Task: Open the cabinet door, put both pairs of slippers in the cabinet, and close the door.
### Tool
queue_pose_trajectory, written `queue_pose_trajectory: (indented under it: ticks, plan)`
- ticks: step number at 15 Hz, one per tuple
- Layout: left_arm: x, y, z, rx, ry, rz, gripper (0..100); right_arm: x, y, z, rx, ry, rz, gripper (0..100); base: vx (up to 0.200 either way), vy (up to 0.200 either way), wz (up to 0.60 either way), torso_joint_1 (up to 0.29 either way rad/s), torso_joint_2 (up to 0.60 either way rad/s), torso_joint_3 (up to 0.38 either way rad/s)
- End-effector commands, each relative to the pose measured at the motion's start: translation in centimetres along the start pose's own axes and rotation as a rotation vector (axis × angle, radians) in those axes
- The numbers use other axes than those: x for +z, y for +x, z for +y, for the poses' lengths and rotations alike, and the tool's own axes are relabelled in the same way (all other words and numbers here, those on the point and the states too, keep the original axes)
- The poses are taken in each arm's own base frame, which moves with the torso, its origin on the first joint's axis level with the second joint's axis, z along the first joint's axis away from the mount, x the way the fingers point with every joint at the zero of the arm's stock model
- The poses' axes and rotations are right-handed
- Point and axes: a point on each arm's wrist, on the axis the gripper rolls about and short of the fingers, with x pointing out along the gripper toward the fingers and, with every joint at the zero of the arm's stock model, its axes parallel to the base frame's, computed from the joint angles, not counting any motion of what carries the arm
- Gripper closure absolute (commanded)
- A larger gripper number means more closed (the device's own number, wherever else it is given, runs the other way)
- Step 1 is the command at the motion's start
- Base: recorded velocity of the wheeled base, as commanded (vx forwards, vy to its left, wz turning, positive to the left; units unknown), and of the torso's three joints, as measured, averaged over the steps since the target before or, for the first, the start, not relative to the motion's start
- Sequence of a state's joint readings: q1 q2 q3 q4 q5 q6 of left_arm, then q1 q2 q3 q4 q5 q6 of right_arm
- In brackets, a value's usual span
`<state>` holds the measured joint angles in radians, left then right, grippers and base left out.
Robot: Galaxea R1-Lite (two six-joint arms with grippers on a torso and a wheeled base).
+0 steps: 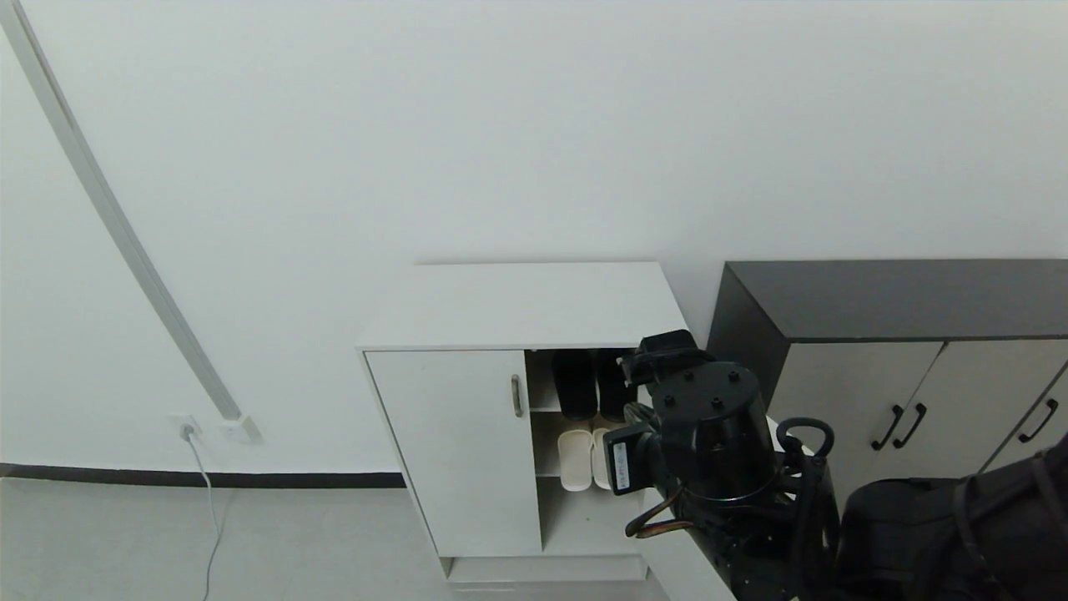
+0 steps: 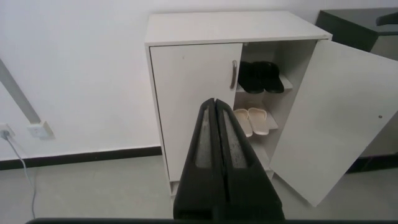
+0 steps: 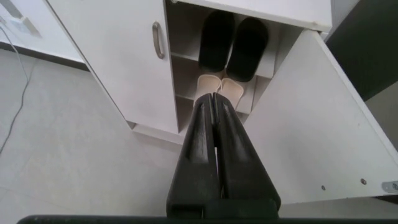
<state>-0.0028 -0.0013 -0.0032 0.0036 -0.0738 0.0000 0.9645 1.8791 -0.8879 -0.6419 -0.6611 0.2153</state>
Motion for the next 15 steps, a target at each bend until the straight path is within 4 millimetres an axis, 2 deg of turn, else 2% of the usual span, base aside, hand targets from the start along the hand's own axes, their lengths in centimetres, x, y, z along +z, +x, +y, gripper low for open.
queue_pose_trajectory:
  ticks: [1,6,12,15]
  plan:
    - [0.01,0.01,0.0,0.0,0.0,0.001,100,-0.07,-0.02,-0.01,0.0,-0.002,0.001,100,0.0,0.0,0.0,0.0,0.0,0.0]
    - [0.01,0.01,0.0,0.0,0.0,0.001,100,-0.35,-0.07,-0.11,0.002,-0.012,0.006,100,0.0,0.0,0.0,0.0,0.0,0.0]
    - [0.01,0.01,0.0,0.0,-0.003,0.001,100,-0.51,-0.12,-0.18,0.004,-0.021,-0.001,100,0.0,0.0,-0.6,0.004,0.0,0.001]
    - [0.01,0.01,0.0,0.0,-0.002,0.001,100,-0.99,-0.01,-0.27,0.007,-0.045,-0.03,100,0.0,0.0,0.0,0.0,0.0,0.0]
